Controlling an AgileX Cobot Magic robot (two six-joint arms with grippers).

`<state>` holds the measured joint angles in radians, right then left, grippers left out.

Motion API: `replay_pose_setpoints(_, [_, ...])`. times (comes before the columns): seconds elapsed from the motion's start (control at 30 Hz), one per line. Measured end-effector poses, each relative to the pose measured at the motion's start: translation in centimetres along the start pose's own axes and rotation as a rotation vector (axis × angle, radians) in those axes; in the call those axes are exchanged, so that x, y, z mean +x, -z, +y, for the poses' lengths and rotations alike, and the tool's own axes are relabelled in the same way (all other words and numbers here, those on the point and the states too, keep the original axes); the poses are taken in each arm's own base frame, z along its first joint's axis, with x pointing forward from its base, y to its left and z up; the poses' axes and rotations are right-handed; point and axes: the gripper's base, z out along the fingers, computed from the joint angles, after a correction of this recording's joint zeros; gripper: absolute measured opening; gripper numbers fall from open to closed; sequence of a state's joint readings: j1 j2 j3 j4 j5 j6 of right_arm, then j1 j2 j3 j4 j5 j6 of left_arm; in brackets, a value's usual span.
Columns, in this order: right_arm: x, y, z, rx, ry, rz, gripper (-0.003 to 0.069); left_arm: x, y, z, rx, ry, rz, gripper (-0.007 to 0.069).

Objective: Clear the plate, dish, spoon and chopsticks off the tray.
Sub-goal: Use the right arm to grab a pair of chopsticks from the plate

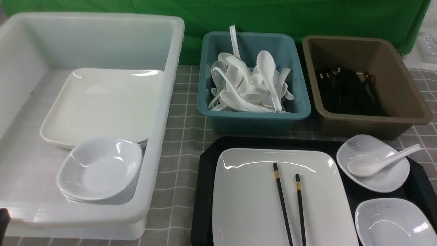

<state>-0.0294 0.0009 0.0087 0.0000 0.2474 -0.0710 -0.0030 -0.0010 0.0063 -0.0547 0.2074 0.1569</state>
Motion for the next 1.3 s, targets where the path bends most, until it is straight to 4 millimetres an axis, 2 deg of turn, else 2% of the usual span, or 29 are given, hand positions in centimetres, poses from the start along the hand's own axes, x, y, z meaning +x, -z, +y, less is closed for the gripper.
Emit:
replay_pose_setpoints(0.83, [0.0,0.0,0.0,0.000,0.000,0.000,0.0239,-0.2,0.0,0.0,-0.003,0.008,-0.029,0.0004])
replay_pose_setpoints(0.97, [0.0,0.0,0.0,0.000,0.010,0.000,0.0239,-1.7,0.2,0.2,0.012,0.400,-0.198,0.0004])
replay_pose_setpoints(1.07, [0.0,0.0,0.0,0.000,0.024,0.000,0.0239,-2.4,0.3,0.7,0.006,0.577,-0.285,0.0004])
replay_pose_setpoints(1.23, [0.0,0.0,0.0,0.000,0.026,-0.002,0.0239,-3.2,0.7,1.3,-0.016,0.672,-0.397,0.0004])
replay_pose_setpoints(1.3, [-0.4,0.0,0.0,-0.005,-0.045,-0.047,0.0239,-3.8,1.0,1.7,-0.030,0.722,-0.486,0.0004])
